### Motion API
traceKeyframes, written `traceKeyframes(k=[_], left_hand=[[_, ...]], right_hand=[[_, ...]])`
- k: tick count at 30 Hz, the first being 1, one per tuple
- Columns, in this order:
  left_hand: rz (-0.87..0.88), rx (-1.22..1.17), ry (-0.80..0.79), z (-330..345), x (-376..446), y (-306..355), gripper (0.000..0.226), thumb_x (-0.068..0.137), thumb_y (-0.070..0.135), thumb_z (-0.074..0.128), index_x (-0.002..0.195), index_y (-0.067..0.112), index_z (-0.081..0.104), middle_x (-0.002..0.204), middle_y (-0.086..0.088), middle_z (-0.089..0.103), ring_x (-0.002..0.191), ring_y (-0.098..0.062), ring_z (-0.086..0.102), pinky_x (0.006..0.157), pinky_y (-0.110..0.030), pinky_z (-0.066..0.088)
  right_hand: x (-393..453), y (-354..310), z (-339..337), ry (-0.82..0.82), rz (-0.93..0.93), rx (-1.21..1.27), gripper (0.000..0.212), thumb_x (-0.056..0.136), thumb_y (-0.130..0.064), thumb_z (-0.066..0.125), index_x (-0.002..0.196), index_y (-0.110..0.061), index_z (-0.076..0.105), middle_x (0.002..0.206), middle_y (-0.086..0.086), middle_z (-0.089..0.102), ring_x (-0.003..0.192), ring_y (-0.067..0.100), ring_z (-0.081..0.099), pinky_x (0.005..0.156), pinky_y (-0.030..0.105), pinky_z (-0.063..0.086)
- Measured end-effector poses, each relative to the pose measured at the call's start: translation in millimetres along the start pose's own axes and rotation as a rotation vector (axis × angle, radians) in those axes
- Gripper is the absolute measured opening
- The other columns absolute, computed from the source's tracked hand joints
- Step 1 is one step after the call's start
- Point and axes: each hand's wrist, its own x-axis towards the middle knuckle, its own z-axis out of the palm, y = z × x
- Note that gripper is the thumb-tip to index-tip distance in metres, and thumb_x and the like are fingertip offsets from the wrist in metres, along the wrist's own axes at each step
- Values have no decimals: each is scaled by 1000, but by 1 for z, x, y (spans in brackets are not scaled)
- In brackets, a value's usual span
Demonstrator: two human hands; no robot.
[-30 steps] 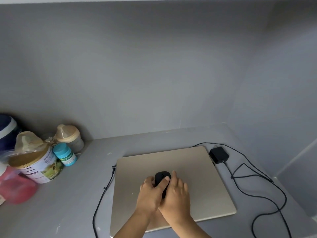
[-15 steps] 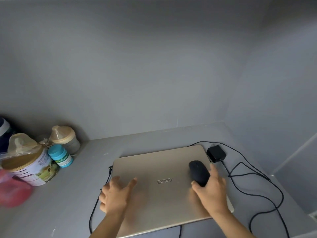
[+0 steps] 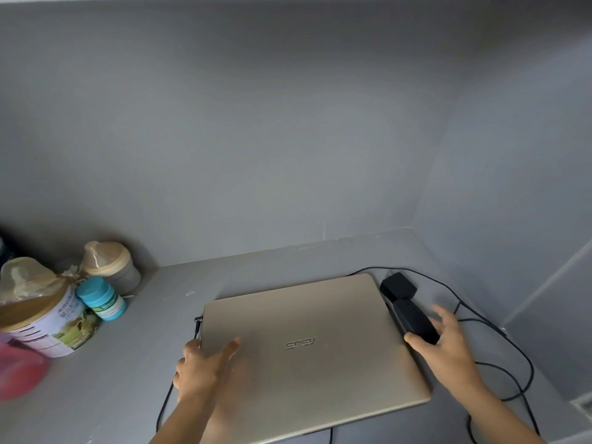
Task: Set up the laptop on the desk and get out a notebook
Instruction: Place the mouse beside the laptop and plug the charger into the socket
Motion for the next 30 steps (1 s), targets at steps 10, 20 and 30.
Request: traceKeyframes(k=[10, 20, 30], left_hand=[[3, -8, -4, 1, 6, -6, 85, 71, 47, 76, 139, 13, 39, 132, -20, 46, 126, -41, 38, 104, -50, 38], [-13, -41, -23, -1, 5, -7, 93, 56, 58, 72, 132, 12, 44, 128, -18, 47, 122, -40, 41, 103, -49, 39], [-34, -6, 3, 1, 8, 0, 82, 72, 55, 72, 134, 11, 43, 130, -19, 46, 125, -40, 36, 98, -47, 37]], right_hand=[[-9, 10, -18, -72, -48, -230, 77, 73, -9, 75, 138, -20, 37, 132, 10, 52, 120, 26, 49, 103, 46, 43], [-20, 6, -13, -2, -81, -509, 71, 75, -18, 74, 138, -13, 43, 106, 4, 62, 110, 26, 41, 83, 40, 46], [-12, -28, 14, 245, -152, -737, 54, 79, -46, 66, 125, -18, 59, 128, 7, 60, 115, 34, 48, 93, 42, 41]])
